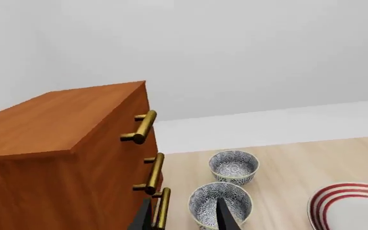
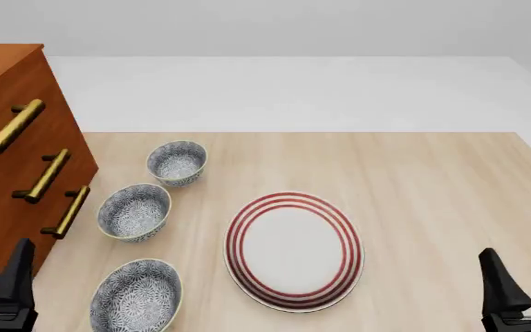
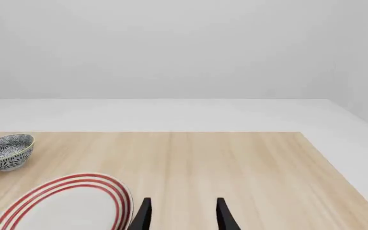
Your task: Open the top drawer of the cabinet.
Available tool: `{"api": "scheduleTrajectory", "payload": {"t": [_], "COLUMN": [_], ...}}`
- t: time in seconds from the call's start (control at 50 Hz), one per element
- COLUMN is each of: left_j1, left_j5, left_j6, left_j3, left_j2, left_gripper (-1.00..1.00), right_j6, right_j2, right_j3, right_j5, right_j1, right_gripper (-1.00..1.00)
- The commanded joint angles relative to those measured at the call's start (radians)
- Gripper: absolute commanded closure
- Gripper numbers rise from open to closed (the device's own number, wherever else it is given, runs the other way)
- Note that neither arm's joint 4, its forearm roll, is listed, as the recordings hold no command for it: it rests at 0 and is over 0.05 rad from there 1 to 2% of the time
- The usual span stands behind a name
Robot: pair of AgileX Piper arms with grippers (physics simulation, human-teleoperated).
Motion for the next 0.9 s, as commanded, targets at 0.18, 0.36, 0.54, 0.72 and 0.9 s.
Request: {"api": "scheduleTrajectory", "payload": {"t": [0.18,0.36,0.54,0.72,0.9], "left_j1": [0.014,-0.01,-0.035,-0.071,-0.069], "left_j5": [-0.061,-0.079,-0.116,-0.167,-0.211], "left_j6": [0.154,0.23,0.33,0.448,0.503], "left_j3": [-0.05,-0.062,-0.062,-0.044,-0.069], "left_j2": [-0.001,-0.001,0.008,0.006,0.062], "left_gripper": [-1.0,-1.0,-1.0,-1.0,-1.0], "right_j6": [0.0,0.0,0.0,0.0,0.0], "right_j2": [0.0,0.0,0.0,0.0,0.0], "right_j3": [0.0,0.0,0.0,0.0,0.0], "right_j5": [0.0,0.0,0.0,0.0,0.0], "right_j1": [0.0,0.0,0.0,0.0,0.0], "right_gripper": [-1.0,-1.0,-1.0,-1.0,-1.0]}}
